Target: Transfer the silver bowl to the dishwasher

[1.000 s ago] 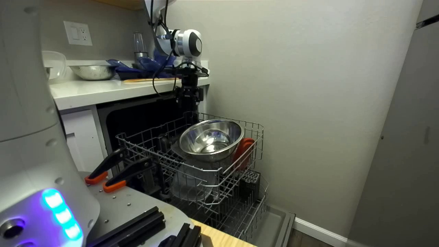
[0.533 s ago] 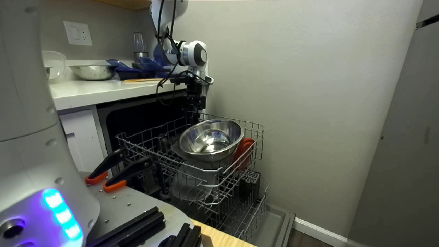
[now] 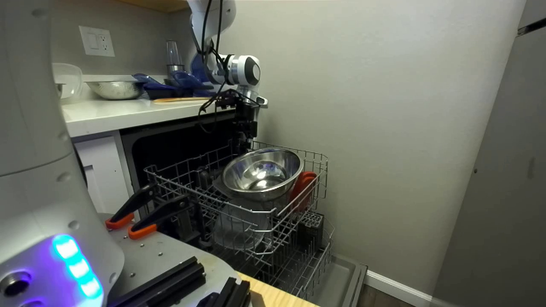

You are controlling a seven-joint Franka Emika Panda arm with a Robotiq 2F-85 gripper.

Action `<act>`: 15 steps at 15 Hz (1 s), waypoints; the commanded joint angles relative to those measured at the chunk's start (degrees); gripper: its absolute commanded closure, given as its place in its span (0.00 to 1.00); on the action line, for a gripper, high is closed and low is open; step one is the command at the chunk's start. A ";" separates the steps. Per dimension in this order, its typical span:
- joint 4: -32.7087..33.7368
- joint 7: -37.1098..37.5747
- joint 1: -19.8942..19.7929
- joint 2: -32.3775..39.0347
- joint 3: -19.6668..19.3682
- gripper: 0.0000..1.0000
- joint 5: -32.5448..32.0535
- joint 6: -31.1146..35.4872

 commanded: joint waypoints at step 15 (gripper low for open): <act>18.00 13.93 1.22 7.65 -6.51 0.85 -5.49 -17.55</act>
